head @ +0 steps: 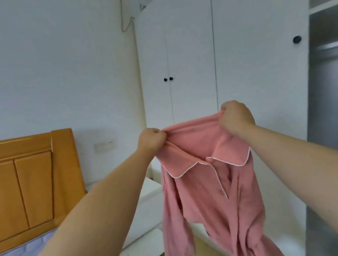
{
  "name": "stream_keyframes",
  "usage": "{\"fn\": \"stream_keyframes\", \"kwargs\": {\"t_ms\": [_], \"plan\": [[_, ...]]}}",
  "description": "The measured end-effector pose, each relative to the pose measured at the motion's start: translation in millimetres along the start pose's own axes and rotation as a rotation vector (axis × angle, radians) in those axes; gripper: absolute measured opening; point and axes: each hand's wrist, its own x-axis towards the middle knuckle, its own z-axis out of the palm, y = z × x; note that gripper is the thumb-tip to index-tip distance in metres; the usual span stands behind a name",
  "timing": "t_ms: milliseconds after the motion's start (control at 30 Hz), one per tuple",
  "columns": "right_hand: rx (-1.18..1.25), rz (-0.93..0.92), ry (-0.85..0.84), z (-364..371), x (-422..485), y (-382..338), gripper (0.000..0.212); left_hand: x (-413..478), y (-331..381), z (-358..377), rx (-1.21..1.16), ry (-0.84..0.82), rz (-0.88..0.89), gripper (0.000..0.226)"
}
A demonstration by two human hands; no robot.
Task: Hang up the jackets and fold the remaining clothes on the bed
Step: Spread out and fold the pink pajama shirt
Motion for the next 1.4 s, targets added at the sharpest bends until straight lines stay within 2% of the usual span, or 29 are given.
{"fn": "stream_keyframes", "kwargs": {"t_ms": [67,100,167,200,300,367,467,533,567,600,667,733,800,833,867,933,967,1000,1033,1100,1133,1167,1200,1233,1267,1300,1333,1367,1400], "plan": [[-0.057,-0.002,0.008,0.4,-6.7,11.6,0.017,-5.1,-0.8,16.7,-0.103,0.145,0.064,0.026],[-0.128,0.004,-0.098,4.0,-11.5,17.9,0.015,-5.7,-4.4,23.4,-0.119,0.129,0.063,0.026],[-0.223,0.052,-0.320,14.0,-22.2,35.3,0.013,-10.8,-17.1,34.0,0.011,-0.079,0.022,0.025],[-0.206,0.085,-0.335,18.1,-25.3,45.1,0.014,-13.2,-25.1,38.7,0.080,-0.180,-0.007,0.024],[-0.024,0.192,-0.254,24.3,-28.6,61.2,0.017,-21.5,-37.6,46.0,0.088,-0.207,-0.045,0.027],[0.166,0.292,-0.355,24.6,-29.7,63.4,0.019,-24.5,-37.8,44.2,0.023,-0.280,-0.087,0.038],[0.378,0.433,-0.674,18.5,-37.1,69.3,0.020,-25.0,-41.3,27.5,-0.082,-0.617,-0.192,0.048],[0.439,0.432,-0.860,16.4,-41.3,75.8,0.030,-20.7,-48.6,13.6,-0.101,-0.879,-0.243,0.060],[0.467,0.412,-0.939,16.3,-41.0,79.4,0.033,-20.0,-51.8,7.6,-0.059,-0.998,-0.255,0.057],[0.494,0.385,-1.026,17.0,-40.6,82.4,0.036,-22.2,-51.9,2.1,0.007,-1.089,-0.235,0.043],[0.511,0.323,-1.217,19.3,-43.2,85.3,0.049,-28.1,-49.8,-6.3,0.210,-1.086,-0.178,0.022],[0.503,0.313,-1.347,26.0,-48.8,83.3,0.042,-29.4,-55.0,-8.9,0.346,-0.888,-0.078,0.025],[0.404,0.330,-1.311,33.6,-53.7,76.8,0.030,-27.1,-64.1,-9.2,0.397,-0.706,-0.031,0.018],[0.307,0.306,-1.215,37.7,-54.6,71.5,0.026,-26.4,-67.0,-8.9,0.414,-0.647,-0.037,0.020],[0.180,0.271,-1.082,43.6,-51.9,68.2,0.020,-24.5,-70.1,-8.3,0.420,-0.604,-0.044,0.022],[-0.034,0.188,-0.703,51.3,-49.3,60.1,0.014,-24.2,-72.3,-7.5,0.441,-0.511,-0.051,0.019],[-0.005,0.183,-0.567,57.4,-47.2,60.5,0.014,-24.4,-75.4,-8.1,0.442,-0.425,-0.043,0.018],[0.121,0.232,-0.507,62.6,-45.0,62.8,0.014,-23.8,-83.3,-9.9,0.404,-0.357,-0.056,0.017],[0.261,0.292,-0.534,64.2,-47.1,64.5,0.010,-25.1,-91.8,-12.6,0.342,-0.326,-0.090,0.016],[0.314,0.288,-0.591,66.2,-55.3,70.0,0.010,-32.7,-104.4,-17.1,0.248,-0.465,-0.190,0.014],[0.300,0.252,-0.518,68.3,-58.0,71.4,0.018,-38.2,-105.9,-16.8,0.279,-0.553,-0.190,0.011],[0.246,0.197,-0.354,71.6,-59.8,73.4,0.020,-41.4,-105.3,-13.2,0.297,-0.552,-0.150,0.014],[0.220,0.163,-0.191,73.9,-61.2,72.5,0.015,-39.7,-103.5,-8.4,0.308,-0.432,-0.074,0.025],[0.231,0.146,-0.120,72.9,-62.8,69.3,0.012,-37.9,-98.2,-5.1,0.316,-0.212,0.020,0.037],[0.229,0.106,-0.167,73.8,-62.3,69.1,0.013,-34.3,-92.6,-3.7,0.325,-0.060,0.080,0.040],[0.180,0.076,-0.305,74.8,-63.0,69.3,0.014,-30.1,-90.4,-2.2,0.368,-0.002,0.120,0.036],[0.102,0.056,-0.409,74.5,-64.7,71.0,0.013,-30.5,-86.8,-1.9,0.490,-0.069,0.140,0.030],[0.045,0.033,-0.401,73.3,-64.8,75.6,0.013,-30.6,-86.7,-2.0,0.605,-0.189,0.128,0.026],[0.028,0.015,-0.309,70.3,-64.5,82.1,0.015,-30.0,-90.6,-2.1,0.713,-0.263,0.119,0.024]]}}
